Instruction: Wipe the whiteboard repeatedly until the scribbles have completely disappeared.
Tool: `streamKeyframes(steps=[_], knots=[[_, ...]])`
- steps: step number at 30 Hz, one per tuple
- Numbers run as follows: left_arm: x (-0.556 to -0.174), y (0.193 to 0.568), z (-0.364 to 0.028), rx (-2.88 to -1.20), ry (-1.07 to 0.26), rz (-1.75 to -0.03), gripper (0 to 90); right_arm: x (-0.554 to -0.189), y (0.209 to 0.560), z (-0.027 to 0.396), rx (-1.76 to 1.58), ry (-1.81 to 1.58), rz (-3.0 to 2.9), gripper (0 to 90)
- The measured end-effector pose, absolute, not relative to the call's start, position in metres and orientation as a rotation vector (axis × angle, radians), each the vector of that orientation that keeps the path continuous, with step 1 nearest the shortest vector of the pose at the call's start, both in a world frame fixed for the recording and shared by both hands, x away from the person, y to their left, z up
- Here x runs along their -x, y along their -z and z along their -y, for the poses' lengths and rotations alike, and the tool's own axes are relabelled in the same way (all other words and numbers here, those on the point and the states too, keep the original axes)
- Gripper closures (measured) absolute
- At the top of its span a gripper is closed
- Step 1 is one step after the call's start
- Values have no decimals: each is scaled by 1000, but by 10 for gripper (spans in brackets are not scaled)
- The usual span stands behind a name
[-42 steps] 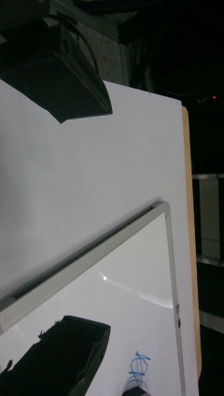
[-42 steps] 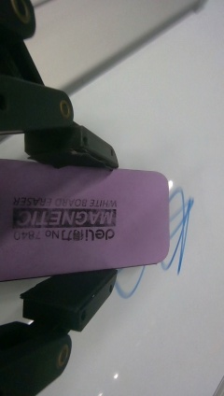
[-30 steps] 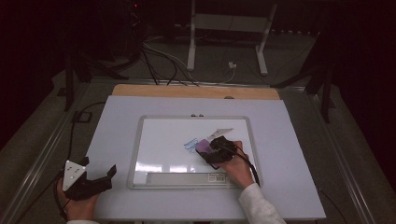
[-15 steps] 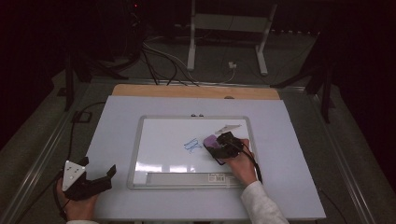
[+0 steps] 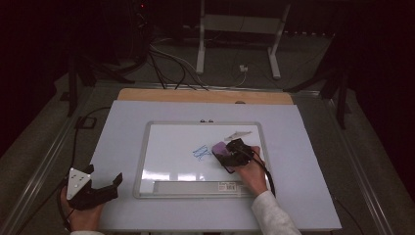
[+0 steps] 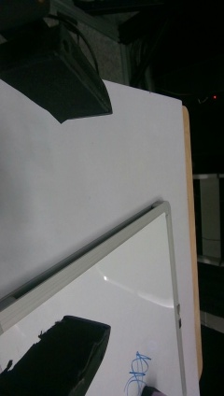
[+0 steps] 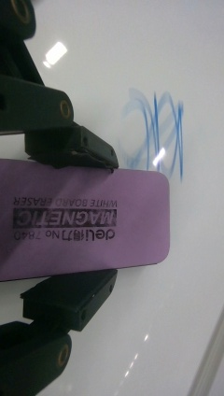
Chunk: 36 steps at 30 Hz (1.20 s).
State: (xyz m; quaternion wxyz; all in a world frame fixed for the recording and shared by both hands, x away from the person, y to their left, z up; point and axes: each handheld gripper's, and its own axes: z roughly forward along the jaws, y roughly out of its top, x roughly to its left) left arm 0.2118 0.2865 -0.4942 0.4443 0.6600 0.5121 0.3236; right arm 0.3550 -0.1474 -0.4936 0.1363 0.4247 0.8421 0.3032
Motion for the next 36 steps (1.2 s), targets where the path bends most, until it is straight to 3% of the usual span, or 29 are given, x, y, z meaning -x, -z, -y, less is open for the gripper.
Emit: streamKeyframes(steps=[8,23,36], knots=[[-211,494,-288,-1634,-802,-1268,6,-340,493,113,-1037,-921,-2581,415],[-211,494,-288,-1633,-801,-1269,6,-369,493,152,-1330,-838,-2358,415],[-212,494,-287,-1633,-797,-1271,6,-352,493,114,-1162,-894,-2511,415]])
